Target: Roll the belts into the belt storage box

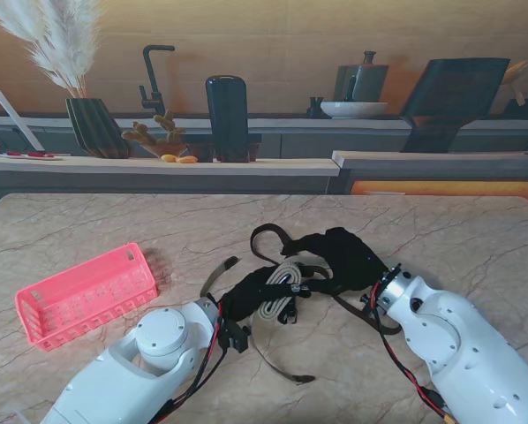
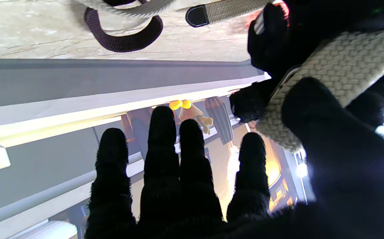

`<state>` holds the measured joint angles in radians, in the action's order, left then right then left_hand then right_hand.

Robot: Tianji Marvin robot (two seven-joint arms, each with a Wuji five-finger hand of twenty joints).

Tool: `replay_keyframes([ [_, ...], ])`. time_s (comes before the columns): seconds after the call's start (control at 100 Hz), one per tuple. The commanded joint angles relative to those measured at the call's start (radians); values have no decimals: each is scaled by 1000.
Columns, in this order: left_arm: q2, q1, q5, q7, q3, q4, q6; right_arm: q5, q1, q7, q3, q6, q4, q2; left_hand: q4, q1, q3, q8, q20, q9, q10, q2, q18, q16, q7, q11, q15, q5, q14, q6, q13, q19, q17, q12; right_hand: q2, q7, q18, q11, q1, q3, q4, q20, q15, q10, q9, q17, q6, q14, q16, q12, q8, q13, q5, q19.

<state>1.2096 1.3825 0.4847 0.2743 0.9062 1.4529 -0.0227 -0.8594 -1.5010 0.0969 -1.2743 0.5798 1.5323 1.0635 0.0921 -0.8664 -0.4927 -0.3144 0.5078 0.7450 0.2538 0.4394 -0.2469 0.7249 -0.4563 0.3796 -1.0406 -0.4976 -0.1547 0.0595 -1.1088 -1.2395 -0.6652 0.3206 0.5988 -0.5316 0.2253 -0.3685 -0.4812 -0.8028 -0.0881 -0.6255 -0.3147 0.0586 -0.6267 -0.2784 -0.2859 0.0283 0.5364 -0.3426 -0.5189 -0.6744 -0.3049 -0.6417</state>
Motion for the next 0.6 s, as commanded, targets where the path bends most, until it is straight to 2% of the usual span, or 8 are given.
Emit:
replay_keyframes([
  [0.0,3,0,-1,4,-4,1,-8,25,15,-24,19,14,-6,6,-23,25,-76,-15,12,-24,-28,52,32,20,41,-7,-89,-23,118,-17,-48,-23,-23,-21,41,-12,-17,11,18,-22,2,-8,26,-29,-29,19,-5,-13,-17,9,-5,34,-12,30],
  [0.15,6,0,-8,-11,-11,0,-20,95,50,-71,61,42,-36,6,-19,41,-126,-18,12,-24,-32,86,45,22,37,5,-97,21,139,-1,-59,-23,-41,-15,45,-42,-15,1,15,-30,0,-6,29,-49,-87,21,-26,-22,-24,4,-12,24,-85,34],
  [0.23,10,6,-13,-35,-10,5,-26,126,65,-92,82,59,-51,6,-17,33,-142,-20,10,-14,-30,91,59,21,29,16,-101,31,160,5,-78,-24,-61,-9,51,-78,-14,-14,11,-39,-3,-5,28,-65,-157,18,-52,-28,-25,-3,-25,11,-157,34],
  [0.36,14,17,-27,-75,-6,17,-28,162,82,-127,106,84,-66,2,-19,2,-166,-20,7,5,-30,92,74,23,14,34,-106,42,185,13,-106,-23,-95,0,64,-85,-15,-7,4,-47,-6,-3,29,-70,-187,13,-62,-34,-27,-8,-28,4,-165,34],
  [0.5,20,26,-37,-113,-1,25,-32,175,87,-129,118,109,-74,2,-21,-24,-179,-21,5,19,-31,87,83,27,-1,48,-107,49,195,14,-124,-19,-115,7,69,-99,-19,-21,-3,-55,-5,-5,16,-82,-220,-4,-69,-43,-21,-21,-34,-23,-187,27],
  [0.58,25,32,-30,-130,1,28,-38,181,87,-125,122,114,-75,4,-21,-28,-180,-21,6,25,-33,88,85,31,-9,55,-105,51,193,15,-127,-15,-119,10,72,-143,-18,-62,-12,-80,-4,-4,-15,-104,-300,-17,-83,-55,-2,-41,-50,-61,-269,21],
  [0.59,25,33,-28,-131,1,29,-39,182,87,-125,123,114,-75,4,-21,-28,-180,-21,6,27,-32,87,85,31,-10,56,-105,51,193,15,-128,-15,-119,10,75,-149,-17,-67,-16,-84,-14,-4,-21,-108,-311,-18,-87,-56,4,-45,-49,-66,-282,19],
])
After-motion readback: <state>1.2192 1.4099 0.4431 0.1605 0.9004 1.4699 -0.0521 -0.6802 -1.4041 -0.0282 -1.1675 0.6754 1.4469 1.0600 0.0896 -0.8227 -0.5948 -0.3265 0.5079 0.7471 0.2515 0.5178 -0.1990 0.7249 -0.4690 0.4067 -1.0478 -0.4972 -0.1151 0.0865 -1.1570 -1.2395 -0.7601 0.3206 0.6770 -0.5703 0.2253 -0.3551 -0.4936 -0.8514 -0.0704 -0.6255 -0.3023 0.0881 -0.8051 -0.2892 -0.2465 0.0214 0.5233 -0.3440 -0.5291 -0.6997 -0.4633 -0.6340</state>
